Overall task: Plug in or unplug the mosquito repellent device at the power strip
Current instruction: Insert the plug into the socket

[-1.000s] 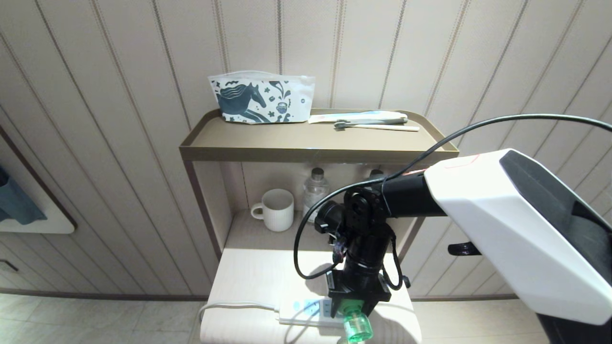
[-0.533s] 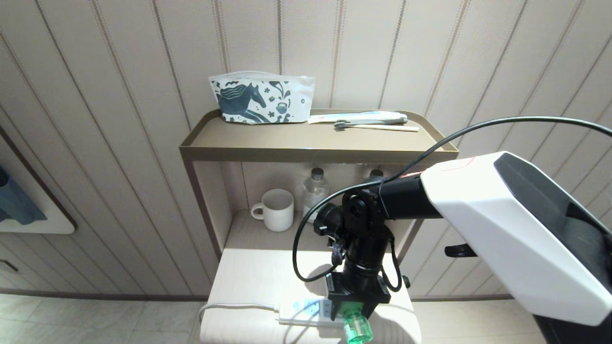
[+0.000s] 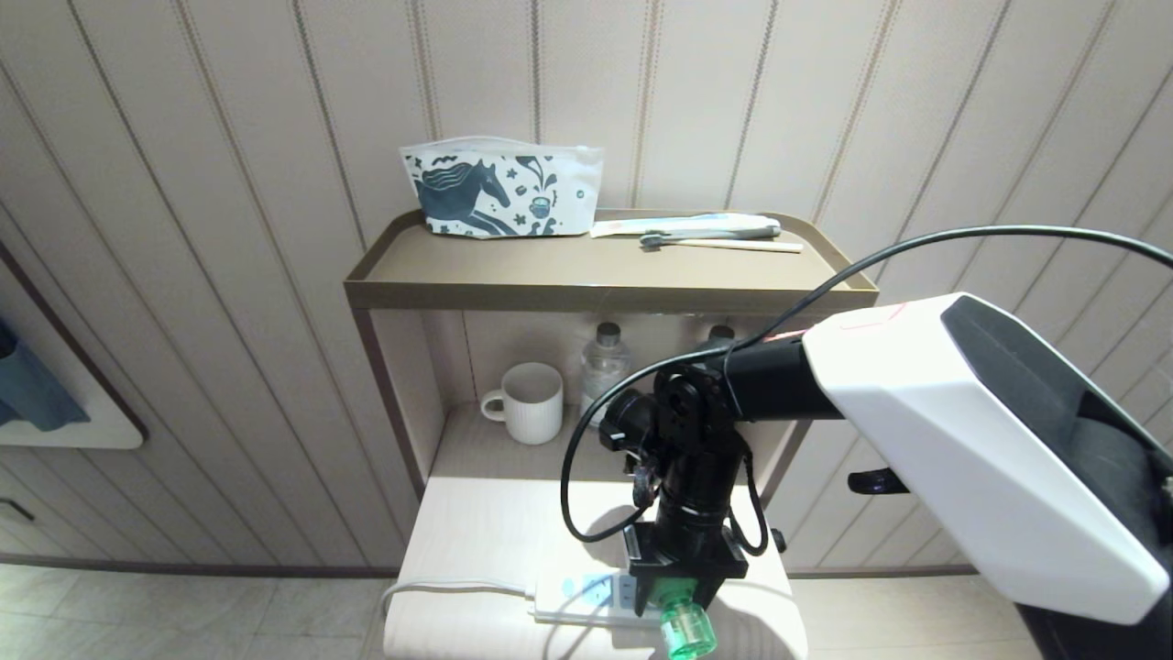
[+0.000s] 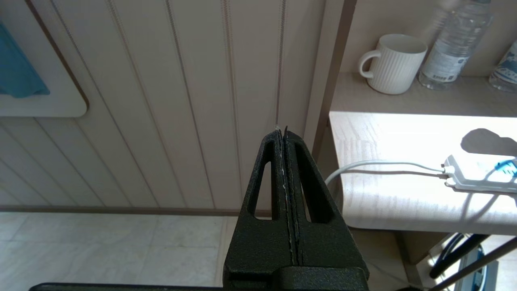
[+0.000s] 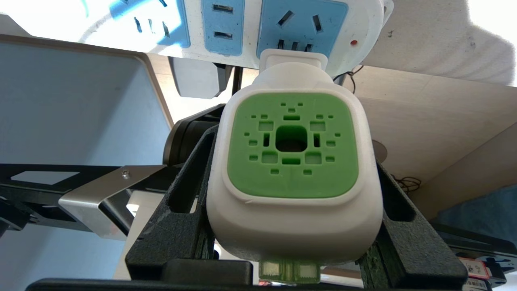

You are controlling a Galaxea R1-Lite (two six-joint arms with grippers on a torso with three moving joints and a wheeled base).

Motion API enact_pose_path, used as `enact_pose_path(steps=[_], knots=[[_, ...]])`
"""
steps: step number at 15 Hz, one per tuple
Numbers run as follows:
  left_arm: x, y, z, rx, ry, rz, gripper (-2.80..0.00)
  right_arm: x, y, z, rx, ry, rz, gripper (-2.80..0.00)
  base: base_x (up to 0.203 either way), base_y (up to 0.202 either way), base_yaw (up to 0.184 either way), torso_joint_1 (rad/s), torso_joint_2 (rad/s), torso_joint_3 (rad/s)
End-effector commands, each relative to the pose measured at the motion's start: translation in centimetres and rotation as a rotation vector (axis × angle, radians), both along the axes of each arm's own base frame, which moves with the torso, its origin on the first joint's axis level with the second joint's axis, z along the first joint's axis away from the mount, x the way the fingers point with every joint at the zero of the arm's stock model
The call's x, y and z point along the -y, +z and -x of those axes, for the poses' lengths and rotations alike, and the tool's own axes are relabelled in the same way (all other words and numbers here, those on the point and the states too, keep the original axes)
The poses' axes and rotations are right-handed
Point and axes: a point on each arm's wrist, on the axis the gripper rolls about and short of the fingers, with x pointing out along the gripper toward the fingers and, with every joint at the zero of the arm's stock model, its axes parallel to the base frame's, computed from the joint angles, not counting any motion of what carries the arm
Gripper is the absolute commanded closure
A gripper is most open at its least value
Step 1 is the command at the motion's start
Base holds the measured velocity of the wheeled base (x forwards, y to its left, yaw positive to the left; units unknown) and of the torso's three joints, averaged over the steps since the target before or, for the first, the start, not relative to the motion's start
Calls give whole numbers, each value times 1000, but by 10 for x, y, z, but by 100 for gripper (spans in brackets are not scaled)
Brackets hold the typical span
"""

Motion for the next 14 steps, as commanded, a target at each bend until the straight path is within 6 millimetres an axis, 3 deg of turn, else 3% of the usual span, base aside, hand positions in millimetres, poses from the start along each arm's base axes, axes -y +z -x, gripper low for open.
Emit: enact_pose_path(steps=[1, 14], knots=[[0, 0, 0, 0, 0, 0, 0, -1, -2, 0, -8, -1, 5, 0, 0, 0, 0, 0, 0, 0], [0, 0, 0, 0, 0, 0, 0, -5, -4, 4, 42, 10, 46, 0, 0, 0, 0, 0, 0, 0]])
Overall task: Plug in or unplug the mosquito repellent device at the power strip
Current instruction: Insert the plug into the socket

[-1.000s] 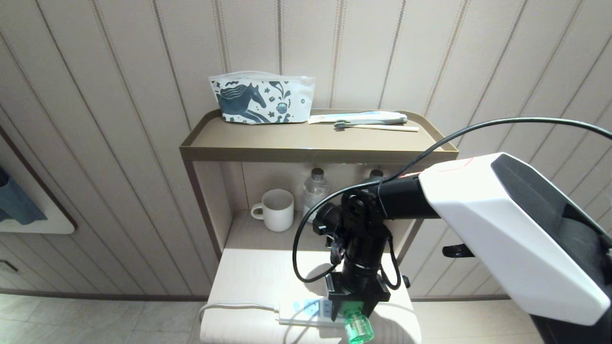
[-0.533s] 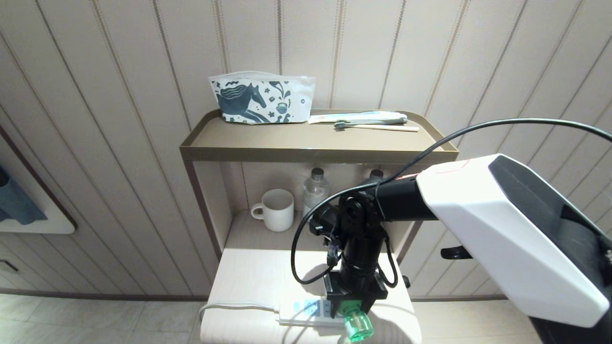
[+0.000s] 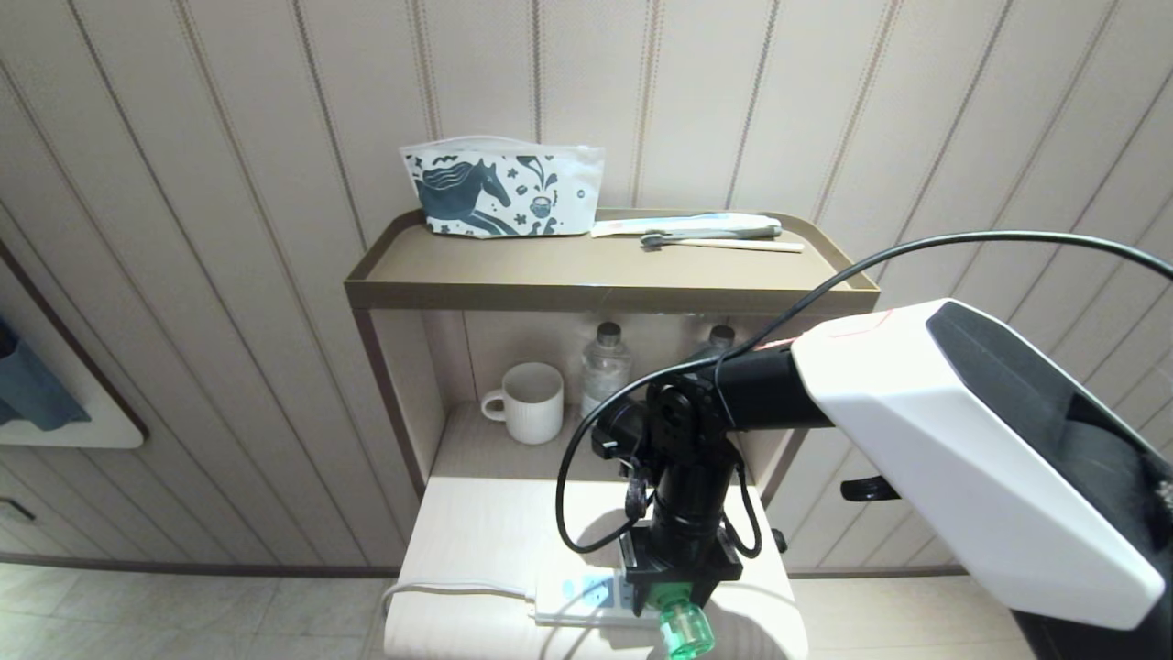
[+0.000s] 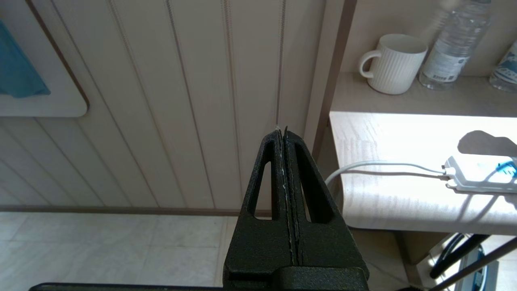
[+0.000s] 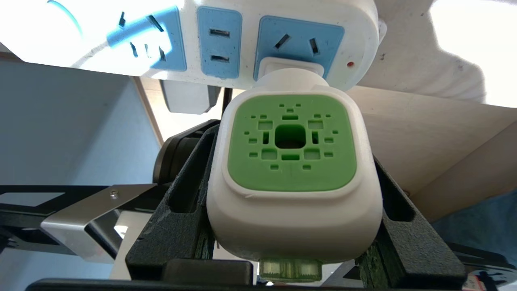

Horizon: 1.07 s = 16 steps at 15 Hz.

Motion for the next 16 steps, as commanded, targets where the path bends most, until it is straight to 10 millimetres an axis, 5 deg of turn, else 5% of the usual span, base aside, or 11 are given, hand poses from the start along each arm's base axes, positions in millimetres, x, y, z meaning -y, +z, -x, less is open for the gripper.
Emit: enact_pose_path(steps=[1, 16], knots=[[0, 0, 0, 0, 0, 0, 0, 0, -4, 2, -18, -4, 10, 0, 0, 0, 0, 0, 0, 0], [0, 0, 0, 0, 0, 0, 0, -1, -5, -1, -17, -8, 9, 0, 0, 0, 0, 0, 0, 0]])
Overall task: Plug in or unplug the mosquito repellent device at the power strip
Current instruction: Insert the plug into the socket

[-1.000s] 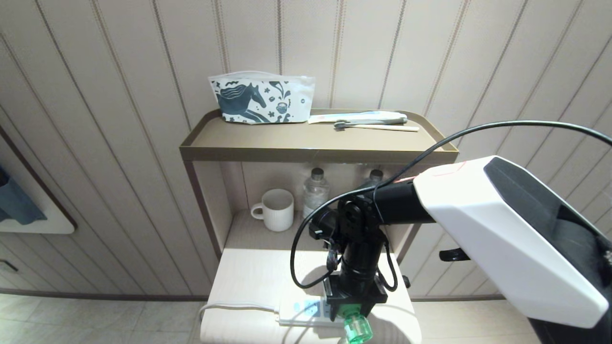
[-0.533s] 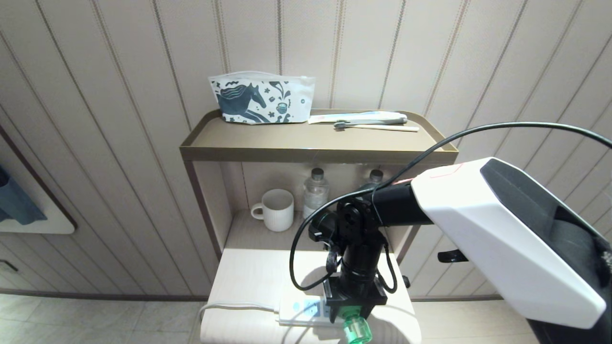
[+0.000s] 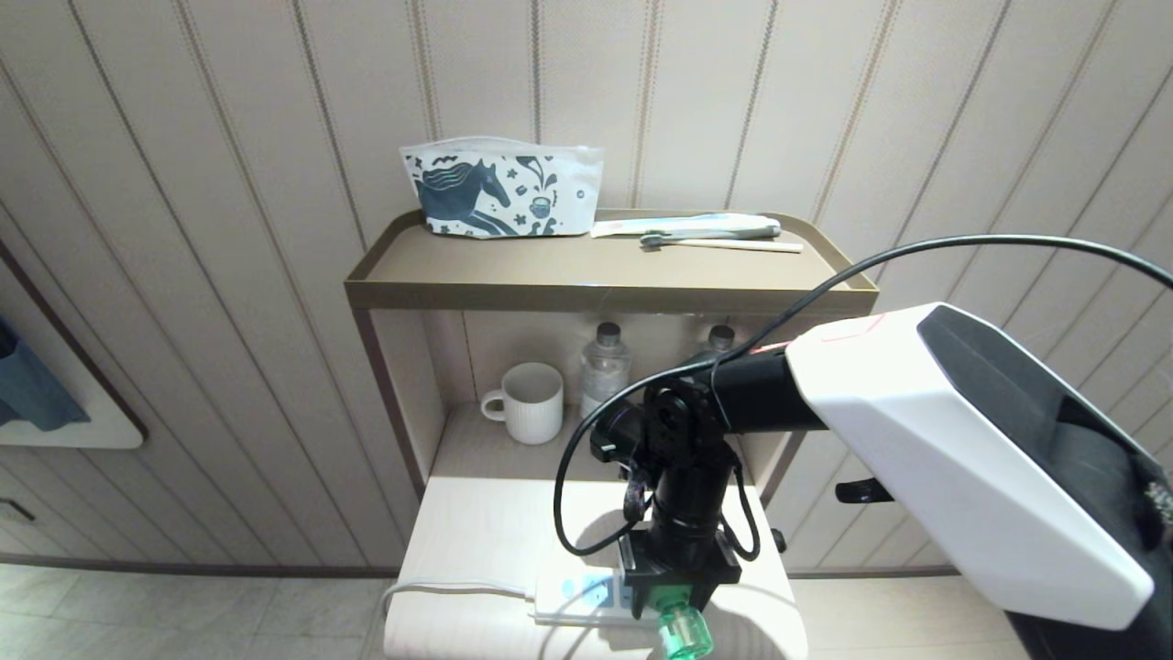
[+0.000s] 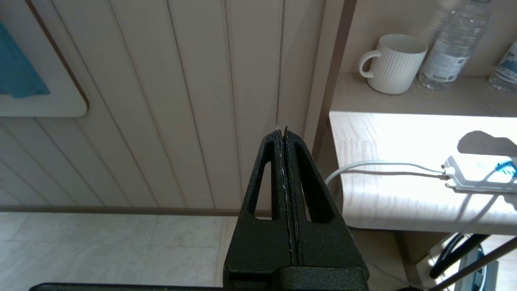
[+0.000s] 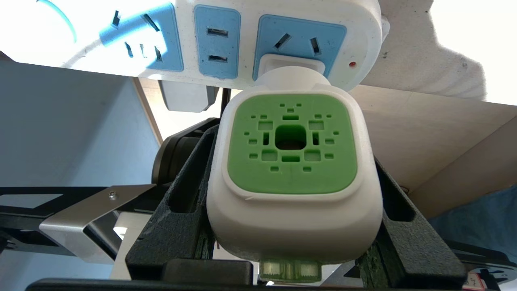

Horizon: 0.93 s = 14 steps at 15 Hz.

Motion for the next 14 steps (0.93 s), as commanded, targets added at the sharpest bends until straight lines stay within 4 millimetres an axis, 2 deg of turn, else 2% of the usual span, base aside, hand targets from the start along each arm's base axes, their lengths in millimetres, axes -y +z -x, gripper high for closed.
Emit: enact_pose_path(steps=[1, 8, 9, 14], knots=[[0, 0, 0, -2, 0, 0, 0, 0, -1, 0, -4, -4, 2, 0, 0, 0, 0, 0, 0, 0], [0, 0, 0, 0, 0, 0, 0, 1, 10, -7, 34, -15, -20, 0, 0, 0, 0, 0, 0, 0], [0, 0, 0, 0, 0, 0, 0, 1, 10, -7, 35, -15, -20, -280, 0, 0, 0, 0, 0, 0], [0, 0, 0, 0, 0, 0, 0, -1, 12, -6, 40, -8, -23, -280, 0, 0, 0, 0, 0, 0]])
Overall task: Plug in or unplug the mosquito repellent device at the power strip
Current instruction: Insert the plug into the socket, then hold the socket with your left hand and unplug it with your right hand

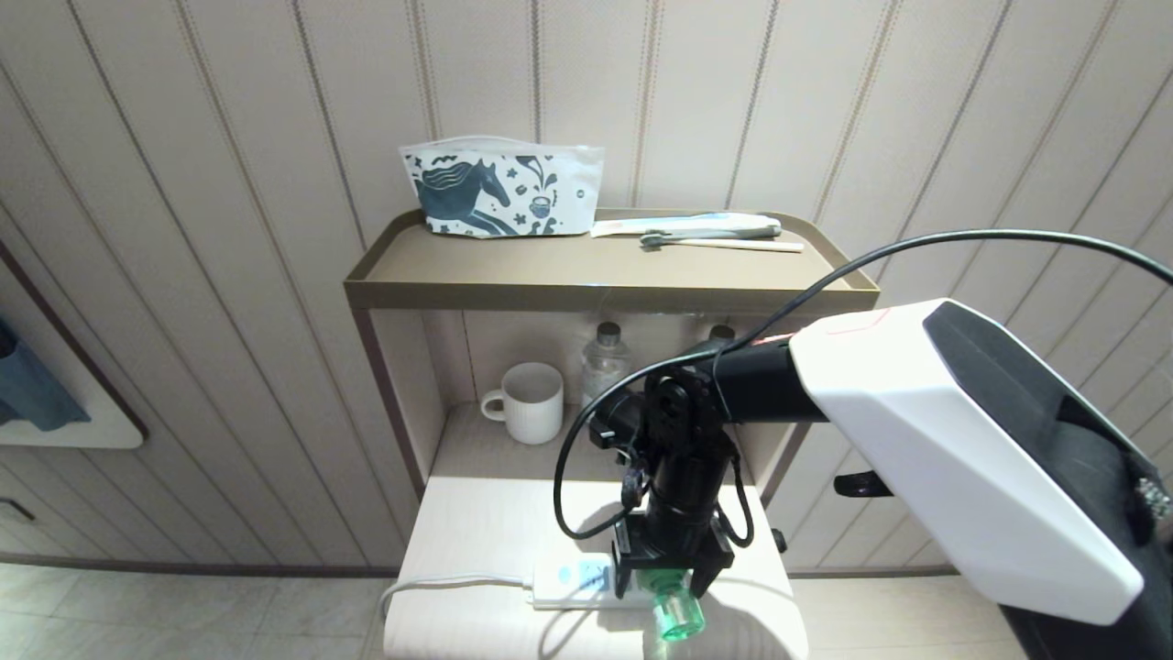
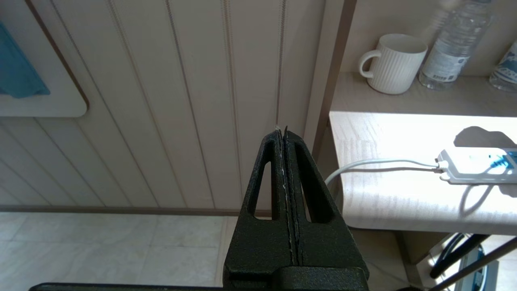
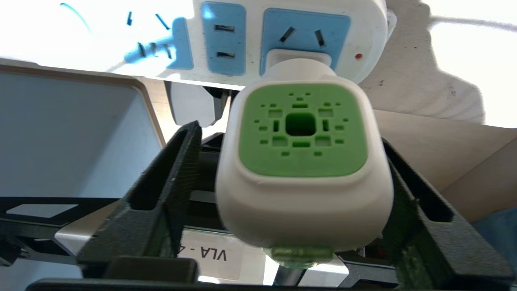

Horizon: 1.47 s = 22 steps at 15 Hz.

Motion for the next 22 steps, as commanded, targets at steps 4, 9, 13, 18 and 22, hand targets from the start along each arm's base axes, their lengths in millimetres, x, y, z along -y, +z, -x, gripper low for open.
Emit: enact_pose_path(steps=[4, 9, 13, 18, 22], knots=[[0, 0, 0, 0, 0, -2, 0, 4, 24, 7, 56, -2, -5, -280, 0, 0, 0, 0, 0, 0], [0, 0, 0, 0, 0, 0, 0, 12, 70, 31, 162, 9, 2, -280, 0, 0, 0, 0, 0, 0], [0, 0, 0, 0, 0, 0, 0, 21, 104, 61, 226, 29, -4, -280, 0, 0, 0, 0, 0, 0], [0, 0, 0, 0, 0, 0, 0, 51, 159, 122, 404, 42, -15, 0, 0, 0, 0, 0, 0, 0], [0, 0, 0, 0, 0, 0, 0, 80, 185, 153, 500, 41, -53, 0, 0, 0, 0, 0, 0, 0]])
